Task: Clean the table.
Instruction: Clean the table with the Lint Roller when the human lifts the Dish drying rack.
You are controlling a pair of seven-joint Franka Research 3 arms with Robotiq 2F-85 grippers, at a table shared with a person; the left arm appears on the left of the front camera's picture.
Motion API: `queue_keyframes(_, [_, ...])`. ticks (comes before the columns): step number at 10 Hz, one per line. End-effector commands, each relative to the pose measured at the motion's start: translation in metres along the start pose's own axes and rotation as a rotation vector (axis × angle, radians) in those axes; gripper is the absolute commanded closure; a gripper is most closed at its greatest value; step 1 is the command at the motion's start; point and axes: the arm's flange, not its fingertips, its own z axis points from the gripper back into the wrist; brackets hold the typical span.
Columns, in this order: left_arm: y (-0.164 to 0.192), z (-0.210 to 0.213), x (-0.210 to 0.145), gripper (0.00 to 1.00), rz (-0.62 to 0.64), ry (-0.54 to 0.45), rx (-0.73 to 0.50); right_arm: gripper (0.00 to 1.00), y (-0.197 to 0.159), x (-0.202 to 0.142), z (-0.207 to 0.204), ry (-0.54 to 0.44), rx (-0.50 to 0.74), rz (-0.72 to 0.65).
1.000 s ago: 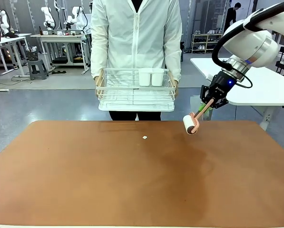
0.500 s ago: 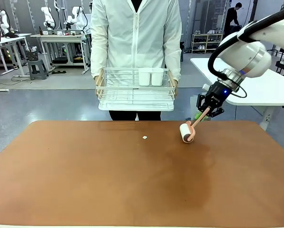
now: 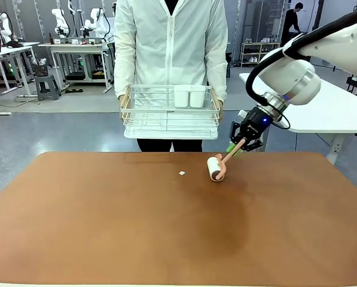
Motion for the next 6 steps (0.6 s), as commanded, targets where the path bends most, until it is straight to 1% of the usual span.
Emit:
queue_keyframes(1, [-0.001, 0.003, -0.001, 0.0, -0.005, -0.008, -0.009, 0.79, 0.025, -0.003, -0.032, 0.057, -0.006, -0.076])
queue_keyframes(2, [-0.001, 0.003, -0.001, 0.0, -0.005, -0.008, -0.009, 0.79, 0.039, -0.004, -0.041, 0.052, 0.003, -0.112])
queue_keyframes(4, [-0.001, 0.003, -0.001, 0.0, -0.005, -0.008, -0.009, 0.79, 0.069, -0.004, -0.061, 0.089, -0.025, -0.079])
queue_keyframes(6, [-0.001, 0.003, -0.001, 0.0, -0.005, -0.008, -0.009, 0.79, 0.106, -0.005, -0.082, 0.094, -0.061, -0.055])
